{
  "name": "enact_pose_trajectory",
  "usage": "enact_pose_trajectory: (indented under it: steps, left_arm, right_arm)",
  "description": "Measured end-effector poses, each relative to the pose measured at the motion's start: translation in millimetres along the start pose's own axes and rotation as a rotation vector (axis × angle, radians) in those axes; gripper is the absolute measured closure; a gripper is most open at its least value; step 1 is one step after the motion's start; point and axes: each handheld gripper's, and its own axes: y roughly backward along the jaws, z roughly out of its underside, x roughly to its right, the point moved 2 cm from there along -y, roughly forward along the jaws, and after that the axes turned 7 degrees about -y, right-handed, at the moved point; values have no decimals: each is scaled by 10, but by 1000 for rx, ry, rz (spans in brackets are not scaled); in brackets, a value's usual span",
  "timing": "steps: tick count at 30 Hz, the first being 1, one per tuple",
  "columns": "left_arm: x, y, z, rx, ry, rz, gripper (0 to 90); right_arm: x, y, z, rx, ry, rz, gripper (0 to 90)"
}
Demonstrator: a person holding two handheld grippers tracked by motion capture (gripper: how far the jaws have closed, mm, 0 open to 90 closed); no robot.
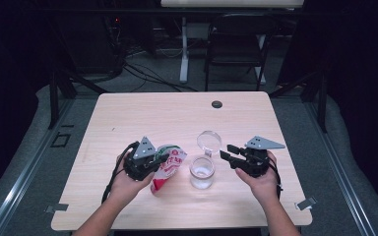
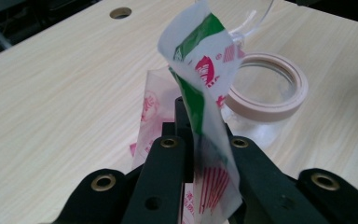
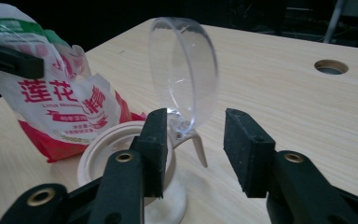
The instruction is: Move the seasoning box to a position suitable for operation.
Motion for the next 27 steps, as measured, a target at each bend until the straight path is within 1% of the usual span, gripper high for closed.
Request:
enact_pose_trajectory:
  steps: [1, 2, 3, 4, 5, 6, 7, 9, 10, 11, 12, 13, 14, 15, 16, 18, 19, 20, 21, 22, 24, 25, 27]
  left_arm:
    - [18, -15, 39, 11, 16, 10, 891]
    - [18, -15, 39, 11, 16, 10, 890]
    - [39, -22, 57, 29, 30, 13, 887]
    - [39, -22, 57, 29, 30, 13, 885]
    - [63, -39, 63, 40, 35, 16, 882]
    - [63, -39, 63, 40, 35, 16, 879]
    - [86, -59, 65, 45, 34, 19, 878]
    - [110, -73, 60, 47, 32, 19, 875]
    - [110, -73, 60, 47, 32, 19, 873]
    - [123, -77, 58, 45, 32, 22, 873]
    - [133, -83, 56, 46, 29, 19, 873]
    - [147, -90, 54, 45, 28, 21, 871]
    - [147, -90, 54, 45, 28, 21, 871]
    - [153, -94, 54, 47, 30, 19, 870]
    - [153, -94, 54, 47, 30, 19, 869]
    - [152, -96, 59, 52, 39, 24, 868]
    - [147, -98, 63, 55, 45, 25, 868]
    - [147, -98, 63, 55, 45, 25, 868]
    - [145, -99, 66, 58, 49, 25, 868]
    - [145, -99, 66, 58, 49, 25, 868]
    - [144, -94, 70, 58, 50, 25, 867]
    - [143, -89, 76, 63, 52, 25, 867]
    - [139, -82, 82, 66, 55, 26, 867]
  right_arm:
    - [-40, 9, -13, -14, 20, -10, 659]
    - [-40, 9, -13, -14, 20, -10, 659]
    - [-95, 17, -36, -20, 44, -21, 703]
    - [-95, 17, -36, -20, 44, -21, 703]
    - [-147, 30, -65, -26, 60, -35, 750]
    - [-147, 30, -65, -26, 60, -35, 750]
    - [-223, 46, -109, -28, 75, -52, 790]
    - [-300, 50, -161, -36, 96, -75, 820]
    - [-337, 44, -185, -40, 102, -95, 830]
    - [-337, 44, -185, -40, 102, -95, 830]
    - [-371, 29, -205, -42, 104, -115, 837]
    - [-433, -25, -233, -61, 115, -141, 845]
    - [-433, -25, -233, -61, 115, -141, 845]
    - [-491, -96, -245, -82, 129, -156, 847]
    - [-491, -96, -245, -82, 129, -156, 847]
    - [-547, -168, -244, -96, 140, -176, 837]
    - [-600, -242, -232, -101, 138, -201, 824]
    - [-600, -242, -232, -101, 138, -201, 824]
    - [-646, -306, -217, -113, 144, -221, 815]
    - [-646, -306, -217, -113, 144, -221, 815]
    - [-686, -361, -198, -122, 150, -234, 806]
    - [-716, -408, -177, -140, 165, -238, 799]
    - [-745, -450, -152, -152, 179, -236, 794]
